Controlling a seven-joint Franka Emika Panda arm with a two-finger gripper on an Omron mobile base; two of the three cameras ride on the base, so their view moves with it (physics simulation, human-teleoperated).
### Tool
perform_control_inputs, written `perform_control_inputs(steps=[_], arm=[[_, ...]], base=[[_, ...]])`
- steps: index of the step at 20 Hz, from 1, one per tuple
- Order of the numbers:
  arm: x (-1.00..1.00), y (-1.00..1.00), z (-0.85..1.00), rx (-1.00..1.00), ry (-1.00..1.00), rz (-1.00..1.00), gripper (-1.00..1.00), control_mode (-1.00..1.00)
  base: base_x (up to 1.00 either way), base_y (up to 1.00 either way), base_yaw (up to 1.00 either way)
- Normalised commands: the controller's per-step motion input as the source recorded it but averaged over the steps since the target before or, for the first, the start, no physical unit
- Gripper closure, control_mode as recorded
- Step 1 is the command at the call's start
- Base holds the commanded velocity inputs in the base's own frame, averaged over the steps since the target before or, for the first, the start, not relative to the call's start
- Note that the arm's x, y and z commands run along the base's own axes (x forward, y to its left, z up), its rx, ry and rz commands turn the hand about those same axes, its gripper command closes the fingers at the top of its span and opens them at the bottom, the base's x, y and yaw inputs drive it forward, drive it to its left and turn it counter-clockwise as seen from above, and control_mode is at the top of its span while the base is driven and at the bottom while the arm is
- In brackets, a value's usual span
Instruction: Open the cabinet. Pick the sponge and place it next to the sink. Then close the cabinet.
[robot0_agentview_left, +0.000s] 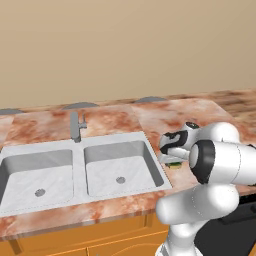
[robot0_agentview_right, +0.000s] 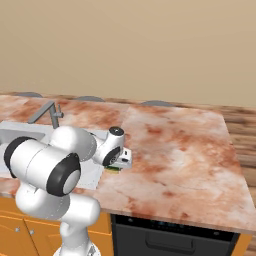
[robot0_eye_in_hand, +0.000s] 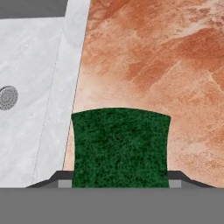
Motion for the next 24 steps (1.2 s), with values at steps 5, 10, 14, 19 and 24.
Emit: perform_control_inputs(steps=[5, 10, 14, 19, 24], arm=[[0.12, -0.07, -0.01, -0.05, 0.0, 0.0, 1.0, -1.0], [0.28, -0.11, -0.08, -0.1, 0.03, -0.02, 1.0, -1.0], [0.36, -0.13, -0.14, -0.1, 0.09, -0.07, 1.0, -1.0], [0.12, -0.03, -0.03, -0.01, 0.06, -0.05, 1.0, -1.0], [0.0, 0.0, 0.0, 0.0, 0.04, 0.0, -1.0, -1.0]], base=[[0.0, 0.0, 0.0], [0.0, 0.0, 0.0], [0.0, 0.0, 0.0], [0.0, 0.0, 0.0], [0.0, 0.0, 0.0]])
